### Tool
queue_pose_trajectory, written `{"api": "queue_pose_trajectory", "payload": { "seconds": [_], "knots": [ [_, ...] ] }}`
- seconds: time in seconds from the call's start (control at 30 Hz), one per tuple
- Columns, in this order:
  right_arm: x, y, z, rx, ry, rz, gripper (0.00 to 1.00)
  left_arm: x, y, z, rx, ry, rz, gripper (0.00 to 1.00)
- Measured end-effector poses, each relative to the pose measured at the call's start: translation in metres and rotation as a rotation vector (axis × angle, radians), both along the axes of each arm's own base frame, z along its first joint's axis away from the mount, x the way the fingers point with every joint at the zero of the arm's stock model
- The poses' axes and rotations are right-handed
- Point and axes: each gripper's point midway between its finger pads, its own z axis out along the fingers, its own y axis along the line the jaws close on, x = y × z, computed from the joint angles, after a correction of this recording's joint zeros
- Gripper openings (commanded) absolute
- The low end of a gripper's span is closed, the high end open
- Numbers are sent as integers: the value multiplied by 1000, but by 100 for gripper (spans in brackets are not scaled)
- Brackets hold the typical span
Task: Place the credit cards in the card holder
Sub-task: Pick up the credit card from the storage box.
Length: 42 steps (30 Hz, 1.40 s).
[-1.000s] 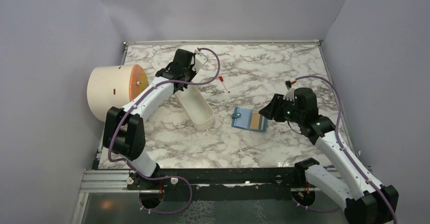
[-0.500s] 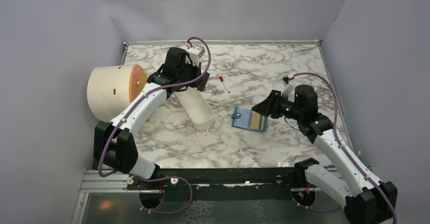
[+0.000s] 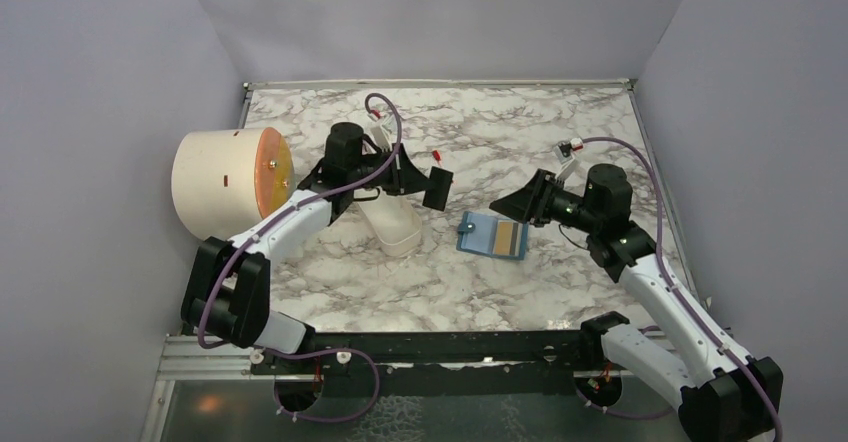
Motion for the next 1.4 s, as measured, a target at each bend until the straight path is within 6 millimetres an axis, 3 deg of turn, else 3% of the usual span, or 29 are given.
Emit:
{"api": "queue_pose_trajectory", "payload": {
  "seconds": [0.43, 0.73, 1.0, 1.4],
  "knots": [
    [-1, 12, 8, 76, 7, 60, 42, -28, -17, -1, -140, 160, -114, 0],
    [-4, 15, 6, 139, 23, 60, 48, -63, -52, 7, -184, 212, -253, 0],
    [-11, 18, 12, 196, 12, 90, 45, -93, -78, 20, -224, 240, -337, 0],
    [-17, 12, 17, 192, -7, 59, 48, -98, -84, 20, -244, 286, -292, 0]
  ]
}}
